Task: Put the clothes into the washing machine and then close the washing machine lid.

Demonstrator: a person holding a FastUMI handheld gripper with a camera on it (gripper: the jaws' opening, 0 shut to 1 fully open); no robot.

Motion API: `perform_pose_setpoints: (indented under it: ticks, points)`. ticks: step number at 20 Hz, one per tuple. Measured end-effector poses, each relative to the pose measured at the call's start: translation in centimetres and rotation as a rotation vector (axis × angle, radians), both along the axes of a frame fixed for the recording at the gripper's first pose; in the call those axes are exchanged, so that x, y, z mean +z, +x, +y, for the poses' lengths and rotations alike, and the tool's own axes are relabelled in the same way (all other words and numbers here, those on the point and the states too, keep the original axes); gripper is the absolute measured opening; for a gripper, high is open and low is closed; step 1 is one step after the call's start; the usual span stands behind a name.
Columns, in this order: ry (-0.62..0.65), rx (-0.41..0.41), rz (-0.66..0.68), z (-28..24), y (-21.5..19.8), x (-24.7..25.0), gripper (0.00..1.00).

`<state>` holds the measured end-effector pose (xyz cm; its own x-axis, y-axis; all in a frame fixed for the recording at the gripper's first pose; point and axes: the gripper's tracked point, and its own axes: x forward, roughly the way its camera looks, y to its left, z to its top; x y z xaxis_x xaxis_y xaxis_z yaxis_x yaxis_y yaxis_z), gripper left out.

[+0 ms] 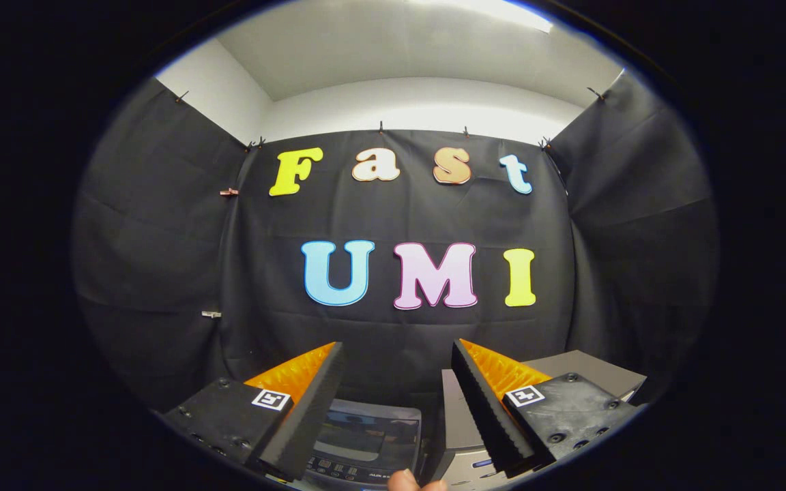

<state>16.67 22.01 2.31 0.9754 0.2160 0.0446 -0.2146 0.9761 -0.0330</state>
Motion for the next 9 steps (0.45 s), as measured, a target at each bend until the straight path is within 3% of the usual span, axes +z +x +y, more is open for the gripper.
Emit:
perform_pose_setpoints:
  ticks: [9]
  points:
    - [0.012, 0.002, -0.011, -0.26, -0.29, 0.45, 0.99]
